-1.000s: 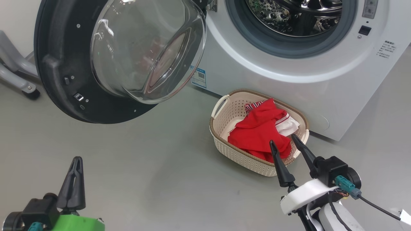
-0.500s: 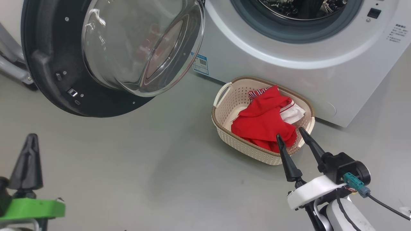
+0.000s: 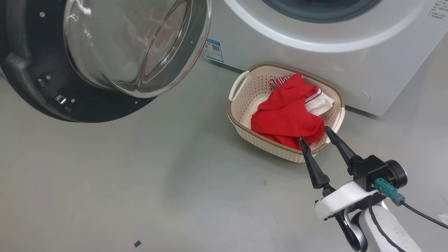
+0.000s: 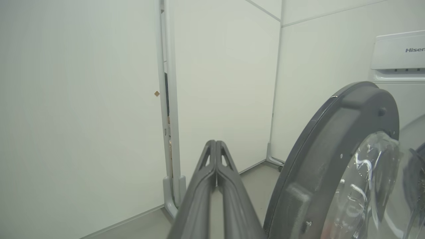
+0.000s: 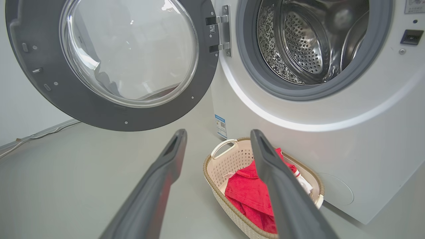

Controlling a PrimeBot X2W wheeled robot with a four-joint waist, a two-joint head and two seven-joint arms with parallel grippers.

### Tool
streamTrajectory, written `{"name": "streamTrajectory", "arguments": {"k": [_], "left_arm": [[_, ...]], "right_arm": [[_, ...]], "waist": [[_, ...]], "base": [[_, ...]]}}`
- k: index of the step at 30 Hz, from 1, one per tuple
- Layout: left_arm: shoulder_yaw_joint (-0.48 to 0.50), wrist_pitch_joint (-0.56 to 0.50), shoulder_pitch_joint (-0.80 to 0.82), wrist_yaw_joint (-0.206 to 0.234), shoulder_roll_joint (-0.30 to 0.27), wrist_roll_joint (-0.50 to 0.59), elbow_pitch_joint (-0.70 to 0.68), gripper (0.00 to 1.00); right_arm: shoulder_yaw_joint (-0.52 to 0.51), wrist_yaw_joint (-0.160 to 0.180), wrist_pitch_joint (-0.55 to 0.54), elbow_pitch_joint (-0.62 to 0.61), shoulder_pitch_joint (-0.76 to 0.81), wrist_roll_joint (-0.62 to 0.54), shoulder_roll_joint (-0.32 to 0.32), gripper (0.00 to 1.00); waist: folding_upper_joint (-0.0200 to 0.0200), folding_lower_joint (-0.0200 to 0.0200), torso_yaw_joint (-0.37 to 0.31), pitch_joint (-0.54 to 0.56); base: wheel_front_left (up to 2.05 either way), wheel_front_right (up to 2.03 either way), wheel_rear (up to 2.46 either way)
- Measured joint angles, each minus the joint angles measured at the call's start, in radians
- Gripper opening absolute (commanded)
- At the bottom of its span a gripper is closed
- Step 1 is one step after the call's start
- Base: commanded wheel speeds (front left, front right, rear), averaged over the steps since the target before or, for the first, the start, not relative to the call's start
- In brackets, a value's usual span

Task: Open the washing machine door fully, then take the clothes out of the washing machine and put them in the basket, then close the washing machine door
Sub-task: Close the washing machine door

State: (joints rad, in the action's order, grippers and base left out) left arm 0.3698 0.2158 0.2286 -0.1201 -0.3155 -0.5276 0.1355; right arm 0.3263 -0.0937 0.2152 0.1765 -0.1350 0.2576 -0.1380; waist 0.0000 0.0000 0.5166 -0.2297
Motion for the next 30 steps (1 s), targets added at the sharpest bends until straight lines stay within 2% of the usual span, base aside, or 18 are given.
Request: {"name": "streamTrajectory", "arguments": {"k": [3, 5, 11, 15, 20, 24, 27, 30], "left_arm": [[0.048, -0.052, 0.062, 0.000, 0.003, -0.134, 0.067, 0.00], [0.122, -0.109, 0.135, 0.000, 0.010, -0.270, 0.145, 0.00], [0.244, -0.260, 0.260, 0.008, 0.018, -0.518, 0.293, 0.00], [0.328, -0.369, 0.377, 0.067, 0.031, -0.695, 0.381, 0.00], [0.394, -0.518, 0.500, 0.166, 0.024, -0.853, 0.480, 0.00], [0.404, -0.579, 0.535, 0.228, -0.007, -0.870, 0.533, 0.00], [0.405, -0.609, 0.542, 0.229, -0.039, -0.869, 0.563, 0.00], [0.404, -0.625, 0.562, 0.230, -0.048, -0.869, 0.602, 0.00]], "right_arm": [[0.002, 0.000, -0.009, -0.012, -0.012, -0.008, -0.007, 1.00], [0.006, 0.000, -0.019, -0.016, -0.021, -0.014, -0.014, 1.00], [0.010, 0.000, -0.034, -0.037, -0.046, -0.020, -0.017, 1.00], [0.007, 0.000, -0.036, -0.045, -0.059, -0.023, -0.027, 1.00], [0.005, 0.000, -0.043, -0.047, -0.063, -0.023, -0.028, 1.00], [0.004, 0.000, -0.043, -0.048, -0.063, -0.023, -0.027, 1.00], [0.004, 0.001, -0.043, -0.049, -0.064, -0.023, -0.026, 1.00], [-0.003, 0.009, -0.043, -0.054, -0.064, -0.023, -0.027, 1.00]], "waist": [[0.0000, 0.0000, -0.009, -0.018], [0.0000, 0.0000, -0.018, -0.036], [0.0000, 0.0000, -0.048, -0.061], [0.0000, 0.0000, -0.067, -0.079], [0.0000, 0.0000, -0.094, -0.092], [0.0000, 0.0000, -0.112, -0.097], [0.0000, 0.0000, -0.122, -0.099], [0.0000, 0.0000, -0.127, -0.102]], "base": [[0.00, 0.00, 0.00], [0.00, 0.00, 0.00], [0.00, 0.00, 0.00], [0.00, 0.00, 0.00], [0.00, 0.00, 0.00], [0.00, 0.00, 0.00], [0.00, 0.00, 0.00], [0.00, 0.00, 0.00]]}}
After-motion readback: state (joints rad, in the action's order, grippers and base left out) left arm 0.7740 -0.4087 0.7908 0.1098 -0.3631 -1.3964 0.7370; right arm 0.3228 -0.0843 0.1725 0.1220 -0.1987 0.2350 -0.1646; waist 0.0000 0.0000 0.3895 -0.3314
